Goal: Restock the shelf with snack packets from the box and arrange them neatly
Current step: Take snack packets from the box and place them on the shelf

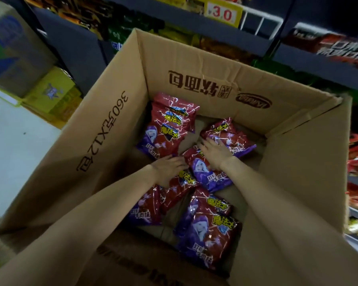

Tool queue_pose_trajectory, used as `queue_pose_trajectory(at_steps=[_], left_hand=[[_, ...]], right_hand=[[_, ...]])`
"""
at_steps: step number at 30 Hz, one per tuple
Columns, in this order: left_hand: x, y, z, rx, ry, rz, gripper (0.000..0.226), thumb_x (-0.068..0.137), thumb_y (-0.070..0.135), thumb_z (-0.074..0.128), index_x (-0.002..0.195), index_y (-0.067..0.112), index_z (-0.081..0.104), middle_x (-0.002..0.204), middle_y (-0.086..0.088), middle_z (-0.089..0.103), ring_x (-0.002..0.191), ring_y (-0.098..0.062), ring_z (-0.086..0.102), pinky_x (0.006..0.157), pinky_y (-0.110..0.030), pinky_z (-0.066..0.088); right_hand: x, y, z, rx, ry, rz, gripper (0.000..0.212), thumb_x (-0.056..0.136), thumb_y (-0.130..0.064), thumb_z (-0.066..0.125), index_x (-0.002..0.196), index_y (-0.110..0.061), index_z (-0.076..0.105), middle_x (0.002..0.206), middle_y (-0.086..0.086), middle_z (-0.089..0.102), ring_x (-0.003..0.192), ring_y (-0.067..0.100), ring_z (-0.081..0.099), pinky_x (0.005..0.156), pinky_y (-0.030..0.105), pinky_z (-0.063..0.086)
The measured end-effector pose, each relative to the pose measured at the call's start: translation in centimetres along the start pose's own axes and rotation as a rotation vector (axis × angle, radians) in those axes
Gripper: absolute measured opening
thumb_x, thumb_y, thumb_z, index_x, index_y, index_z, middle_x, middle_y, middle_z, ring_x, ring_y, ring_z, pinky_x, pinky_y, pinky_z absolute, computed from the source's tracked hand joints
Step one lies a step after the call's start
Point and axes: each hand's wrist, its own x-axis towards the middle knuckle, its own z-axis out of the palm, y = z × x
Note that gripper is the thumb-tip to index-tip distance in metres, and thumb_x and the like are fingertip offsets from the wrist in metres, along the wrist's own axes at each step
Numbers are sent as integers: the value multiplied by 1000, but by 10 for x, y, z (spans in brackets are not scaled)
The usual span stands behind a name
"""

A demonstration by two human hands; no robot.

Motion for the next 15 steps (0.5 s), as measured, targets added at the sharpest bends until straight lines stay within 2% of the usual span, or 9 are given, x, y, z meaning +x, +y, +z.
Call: queue_pose_trajectory(at_steps=[2, 4, 6, 8, 12, 15], left_hand=[[5, 0, 0, 76, 32, 22, 91, 81, 36, 68, 150, 18, 12, 156, -7, 11, 143, -22, 8, 115, -34, 7], [5, 1, -4, 114, 31, 36, 84, 81, 34, 69, 148, 17, 21, 153, -9, 17, 139, -25, 17, 114, -33, 13], [3, 1, -11, 109, 3, 43, 74, 84, 34, 67, 145, 19, 29, 152, -8, 21, 136, -25, 26, 111, -35, 22], [-2, -2, -18, 85, 7, 71, 65, 86, 35, 64, 143, 21, 35, 150, -5, 28, 131, -23, 34, 105, -35, 32], [-22, -10, -34, -33, -10, 58, 63, 88, 35, 61, 143, 20, 34, 139, -4, 45, 121, -21, 48, 91, -33, 44], [-43, -9, -51, -127, 52, -33, 58, 89, 33, 61, 138, 18, 35, 112, -5, 62, 99, -21, 58, 76, -28, 43]], right_hand=[[5, 0, 2, -53, -11, 8, 100, 81, -34, 70, 151, -10, 2, 155, 13, 16, 143, 29, 11, 116, 46, 11], [10, 1, -1, -83, -10, 18, 101, 74, -38, 75, 149, -11, 13, 144, 13, 34, 137, 30, 22, 114, 45, 17], [9, 3, -11, -84, -71, 20, 86, 72, -45, 75, 140, -14, 34, 136, 9, 43, 133, 30, 28, 111, 44, 25], [3, 6, -20, -34, -137, -4, 75, 73, -47, 75, 134, -17, 44, 135, 8, 46, 132, 30, 32, 106, 43, 34], [-29, 7, -41, 83, -177, -16, 69, 77, -40, 74, 134, -16, 44, 134, 6, 50, 122, 27, 49, 90, 37, 44], [-64, 7, -66, 91, -11, 50, 61, 82, -34, 70, 133, -16, 43, 120, 7, 59, 109, 27, 57, 73, 33, 42]])
